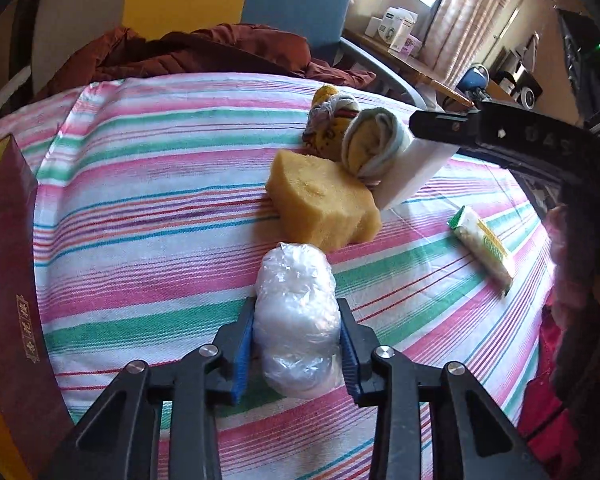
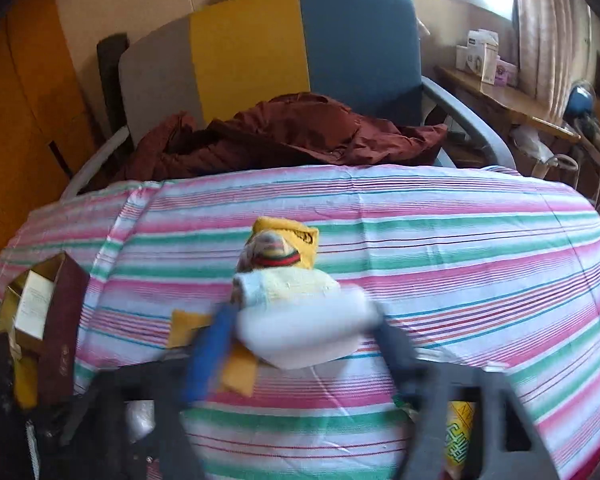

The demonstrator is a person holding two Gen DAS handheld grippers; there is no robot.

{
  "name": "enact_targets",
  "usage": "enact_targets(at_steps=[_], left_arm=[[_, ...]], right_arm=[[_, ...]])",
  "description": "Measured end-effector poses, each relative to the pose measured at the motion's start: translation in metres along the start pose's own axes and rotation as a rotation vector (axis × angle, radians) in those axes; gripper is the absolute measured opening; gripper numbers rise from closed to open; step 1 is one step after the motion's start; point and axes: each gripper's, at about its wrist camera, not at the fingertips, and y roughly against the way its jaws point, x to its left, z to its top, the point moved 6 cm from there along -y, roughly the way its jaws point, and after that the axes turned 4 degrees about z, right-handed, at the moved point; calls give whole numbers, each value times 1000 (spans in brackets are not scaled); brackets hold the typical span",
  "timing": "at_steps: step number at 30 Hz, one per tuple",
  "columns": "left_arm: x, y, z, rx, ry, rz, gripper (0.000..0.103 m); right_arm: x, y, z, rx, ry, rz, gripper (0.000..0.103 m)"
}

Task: Organize objects
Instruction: 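Carry wrapped ball with left tool while right tool carries white block into tray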

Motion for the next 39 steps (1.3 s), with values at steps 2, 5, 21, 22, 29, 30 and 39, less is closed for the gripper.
enact_targets(at_steps=[2, 5, 21, 22, 29, 30, 39], left_arm=[[-3, 0, -2, -11, -27, 19, 36], [-3, 5, -5, -17, -35, 38, 36], [-12, 65, -49, -52, -55, 3, 36], [-11, 71, -50, -60, -50, 2, 36], [3, 117, -54, -135, -38, 41, 36], [7, 123, -54, -144, -36, 51, 36], [69, 168, -60, -201, 92, 147, 36]], right_arm=[[0, 7, -4, 4, -11, 18, 57], [1, 22, -16, 10, 3, -8, 57], [9, 69, -75, -5, -53, 84, 58], [9, 68, -75, -4, -53, 90, 58], [22, 67, -77, 7, -22, 110, 58], [25, 67, -78, 7, -14, 113, 58], [47, 68, -83, 16, 34, 159, 58]])
